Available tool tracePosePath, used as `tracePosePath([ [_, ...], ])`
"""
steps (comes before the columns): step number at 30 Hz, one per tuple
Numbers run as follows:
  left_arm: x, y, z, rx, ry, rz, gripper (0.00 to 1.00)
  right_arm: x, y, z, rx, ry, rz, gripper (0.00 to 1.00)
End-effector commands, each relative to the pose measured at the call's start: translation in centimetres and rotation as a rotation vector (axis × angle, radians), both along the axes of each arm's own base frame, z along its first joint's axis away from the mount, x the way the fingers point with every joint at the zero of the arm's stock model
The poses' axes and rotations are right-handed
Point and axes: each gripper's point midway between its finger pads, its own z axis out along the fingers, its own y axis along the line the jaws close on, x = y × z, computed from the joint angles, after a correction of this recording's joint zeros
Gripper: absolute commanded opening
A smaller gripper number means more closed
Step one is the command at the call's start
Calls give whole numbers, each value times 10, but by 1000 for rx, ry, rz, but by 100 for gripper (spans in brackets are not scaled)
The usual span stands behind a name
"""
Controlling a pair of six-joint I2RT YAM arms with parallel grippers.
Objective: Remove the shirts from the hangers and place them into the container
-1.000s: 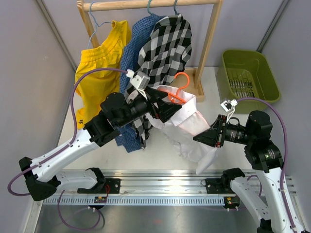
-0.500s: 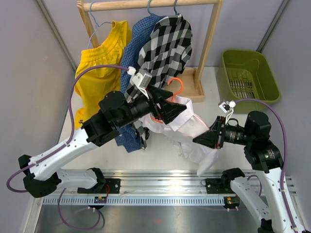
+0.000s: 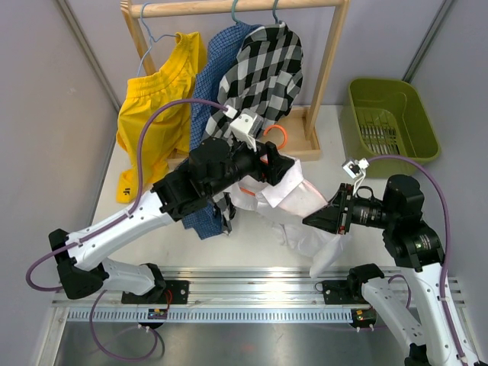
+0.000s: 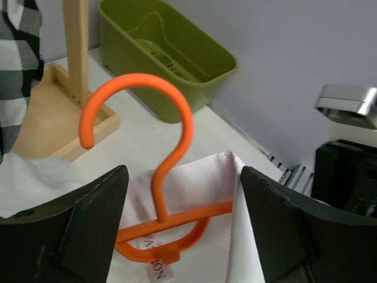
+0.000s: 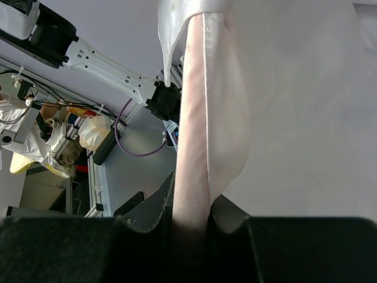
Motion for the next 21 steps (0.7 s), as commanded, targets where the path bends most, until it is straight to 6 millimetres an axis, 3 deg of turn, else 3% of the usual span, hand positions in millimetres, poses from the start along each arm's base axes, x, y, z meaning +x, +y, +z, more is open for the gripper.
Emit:
tracePosePath([
  [1, 14, 10, 18, 2, -43, 96, 79, -15, 4, 22, 41, -124, 89, 0],
  [5, 16, 9, 7, 18, -9, 105, 72, -13, 4, 19, 35, -120, 86, 0],
  [8, 16, 6, 1, 31, 3, 97, 51, -13, 3, 19, 36, -123, 81, 0],
  [9, 15, 4, 0, 33, 7, 90, 34, -12, 3, 20, 35, -123, 80, 0],
  [13, 15, -2, 1, 36, 17, 73, 0, -11, 3, 20, 33, -127, 69, 0],
  [18, 16, -7, 8, 43, 9, 61, 0, -8, 3, 22, 29, -132, 53, 0],
  [21, 24, 0, 16, 73, -26, 109, 0, -4, 1, 22, 12, -136, 36, 0],
])
